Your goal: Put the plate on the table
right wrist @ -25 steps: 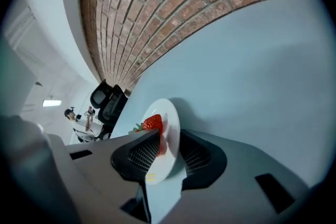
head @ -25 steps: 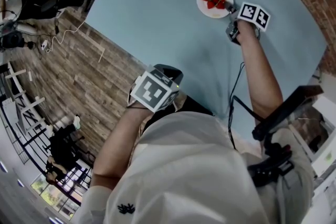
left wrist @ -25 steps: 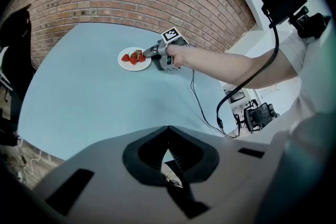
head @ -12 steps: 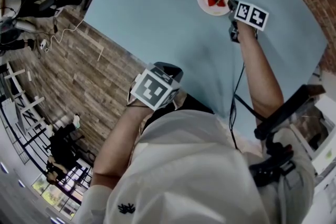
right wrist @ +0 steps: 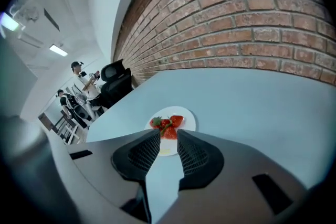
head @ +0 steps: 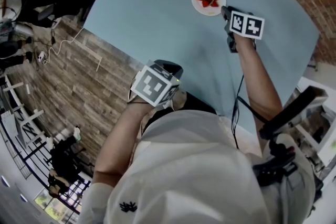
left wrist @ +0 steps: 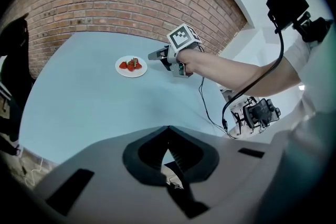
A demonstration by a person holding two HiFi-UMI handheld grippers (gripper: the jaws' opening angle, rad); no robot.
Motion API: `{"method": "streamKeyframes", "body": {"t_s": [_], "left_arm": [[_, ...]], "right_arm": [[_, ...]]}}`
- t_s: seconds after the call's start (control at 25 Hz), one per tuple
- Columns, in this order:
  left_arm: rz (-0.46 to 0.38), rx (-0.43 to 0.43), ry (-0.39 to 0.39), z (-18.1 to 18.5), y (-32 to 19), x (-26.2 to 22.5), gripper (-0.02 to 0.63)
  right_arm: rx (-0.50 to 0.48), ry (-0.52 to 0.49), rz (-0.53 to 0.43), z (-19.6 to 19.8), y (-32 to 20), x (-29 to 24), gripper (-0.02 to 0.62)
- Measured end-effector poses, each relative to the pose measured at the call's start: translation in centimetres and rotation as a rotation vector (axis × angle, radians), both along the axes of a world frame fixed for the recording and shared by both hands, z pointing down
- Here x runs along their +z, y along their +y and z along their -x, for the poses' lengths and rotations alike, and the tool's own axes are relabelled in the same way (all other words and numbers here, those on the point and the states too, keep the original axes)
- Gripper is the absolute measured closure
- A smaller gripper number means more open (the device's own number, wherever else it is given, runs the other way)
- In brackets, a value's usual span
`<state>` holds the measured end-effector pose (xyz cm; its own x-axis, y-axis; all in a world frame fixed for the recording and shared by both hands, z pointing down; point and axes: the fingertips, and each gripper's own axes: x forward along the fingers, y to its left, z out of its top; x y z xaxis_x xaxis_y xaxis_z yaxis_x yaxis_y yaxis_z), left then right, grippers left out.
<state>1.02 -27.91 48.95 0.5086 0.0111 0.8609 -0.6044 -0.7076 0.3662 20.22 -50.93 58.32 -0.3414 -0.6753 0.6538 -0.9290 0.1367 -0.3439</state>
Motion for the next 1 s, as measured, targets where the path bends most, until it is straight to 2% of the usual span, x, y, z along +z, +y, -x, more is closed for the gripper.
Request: {"method": "streamKeyframes", "body": {"t_s": [0.2,0.4,0.68,1.0], "left_arm": [[-0.030,0.025,0.038,0.5,1.5,-0.6,0.604],[-0.073,0.081,0.057,1.4,3.2,-0.8,0.604],[-0.143,0.133,0.112,2.8,6.8,-2.0,0.604],[-0.201,0.156,0.148,6.6,12.1,-2.8,0.604]], "right_arm": [[-0.027,0.023,-0.010,1.0,4.9,-1.8,0.489],[-0.082,0.045,-0.003,3.7,10.9,-3.4,0.491],[-0.178,0.111,-0.031,8.9,19.6,-6.6,0.491],[-0.226,0.138,-0.087,14.8,28.9,-11.1,0.492]]}}
